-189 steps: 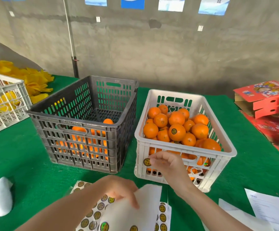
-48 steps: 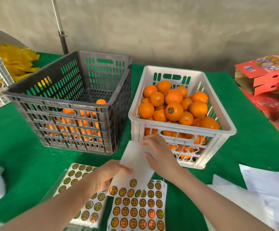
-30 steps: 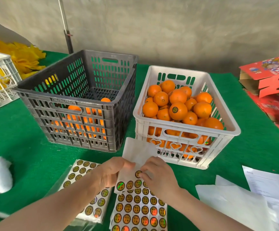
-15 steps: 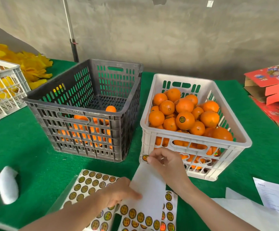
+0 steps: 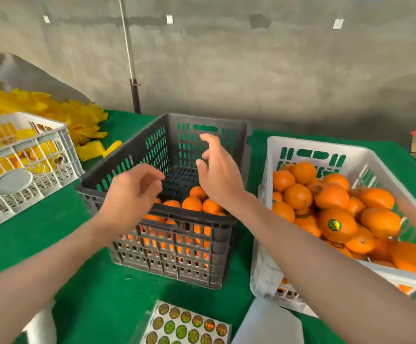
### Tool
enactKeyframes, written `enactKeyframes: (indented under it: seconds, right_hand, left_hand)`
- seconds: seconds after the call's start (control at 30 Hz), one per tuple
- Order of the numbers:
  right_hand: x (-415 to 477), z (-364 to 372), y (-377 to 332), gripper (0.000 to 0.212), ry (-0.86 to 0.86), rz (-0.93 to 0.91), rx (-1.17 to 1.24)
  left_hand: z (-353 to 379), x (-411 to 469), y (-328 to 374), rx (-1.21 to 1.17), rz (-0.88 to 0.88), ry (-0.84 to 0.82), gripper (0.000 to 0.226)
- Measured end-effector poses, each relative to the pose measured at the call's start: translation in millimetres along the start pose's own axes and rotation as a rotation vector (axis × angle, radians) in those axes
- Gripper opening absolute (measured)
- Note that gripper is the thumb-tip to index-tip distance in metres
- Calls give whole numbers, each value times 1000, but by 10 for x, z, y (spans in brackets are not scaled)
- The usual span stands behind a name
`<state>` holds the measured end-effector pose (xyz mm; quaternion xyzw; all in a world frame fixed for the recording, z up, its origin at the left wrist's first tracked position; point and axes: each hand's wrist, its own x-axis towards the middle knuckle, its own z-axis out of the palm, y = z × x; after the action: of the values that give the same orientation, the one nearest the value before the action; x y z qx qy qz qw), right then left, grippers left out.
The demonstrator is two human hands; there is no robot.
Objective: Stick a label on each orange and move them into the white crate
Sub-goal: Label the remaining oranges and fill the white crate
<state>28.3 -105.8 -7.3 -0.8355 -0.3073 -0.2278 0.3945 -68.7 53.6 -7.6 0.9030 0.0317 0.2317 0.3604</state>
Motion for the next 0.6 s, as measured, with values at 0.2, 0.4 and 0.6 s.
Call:
enactKeyframes:
  seconds: [0.2,0.4,0.6]
  right_hand:
    - [192,417,279,48,-35,130,-91]
    - [210,451,403,48,42,248,-111]
    - [214,431,435,50,87,283,-68]
  left_hand:
    - [282,1011,-355,367,25,-661,19]
    - [1340,1296,-359,717,87,-1304,71]
    - [1785,1213,-377,704,47,-1610,75]
